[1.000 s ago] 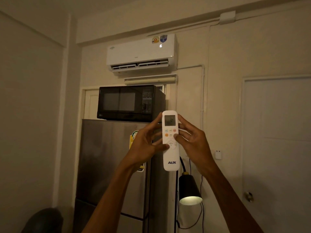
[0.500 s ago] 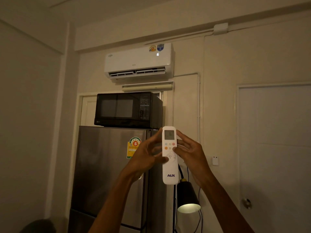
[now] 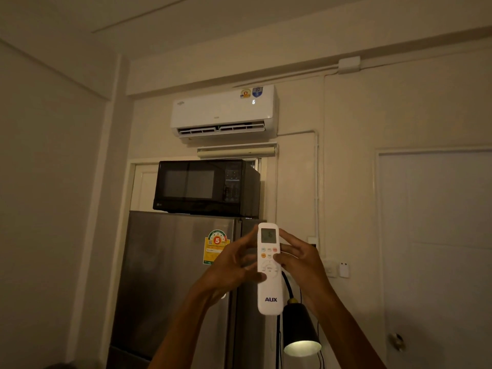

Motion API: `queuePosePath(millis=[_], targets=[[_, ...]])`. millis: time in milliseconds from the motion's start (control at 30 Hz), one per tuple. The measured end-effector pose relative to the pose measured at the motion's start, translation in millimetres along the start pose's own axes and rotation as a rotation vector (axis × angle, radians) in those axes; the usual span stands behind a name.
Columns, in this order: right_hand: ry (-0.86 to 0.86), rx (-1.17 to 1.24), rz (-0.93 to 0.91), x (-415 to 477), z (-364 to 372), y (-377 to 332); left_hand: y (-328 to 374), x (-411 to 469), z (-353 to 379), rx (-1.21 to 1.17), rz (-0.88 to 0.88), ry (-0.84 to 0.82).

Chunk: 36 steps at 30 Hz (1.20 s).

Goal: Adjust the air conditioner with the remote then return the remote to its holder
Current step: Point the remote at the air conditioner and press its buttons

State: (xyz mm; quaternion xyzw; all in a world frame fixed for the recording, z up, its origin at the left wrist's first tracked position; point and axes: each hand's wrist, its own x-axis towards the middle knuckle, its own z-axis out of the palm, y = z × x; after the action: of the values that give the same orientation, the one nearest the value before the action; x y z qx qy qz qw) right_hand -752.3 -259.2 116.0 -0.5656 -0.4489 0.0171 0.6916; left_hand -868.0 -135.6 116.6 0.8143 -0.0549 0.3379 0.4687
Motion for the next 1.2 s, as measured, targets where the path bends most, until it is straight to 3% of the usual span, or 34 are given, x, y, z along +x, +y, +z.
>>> queuePosePath(millis=[333,1200], targets=[[-0.013,-0.003,-0.011,-3.4,-1.5,-5.6,9.7,-1.9,0.1,-0.006,0.031,-0.032],[-0.115,-0.061,-0.186,-4.8,-2.7,-10.1,19.9,-3.0,0.4,0.028,0.123,0.066]])
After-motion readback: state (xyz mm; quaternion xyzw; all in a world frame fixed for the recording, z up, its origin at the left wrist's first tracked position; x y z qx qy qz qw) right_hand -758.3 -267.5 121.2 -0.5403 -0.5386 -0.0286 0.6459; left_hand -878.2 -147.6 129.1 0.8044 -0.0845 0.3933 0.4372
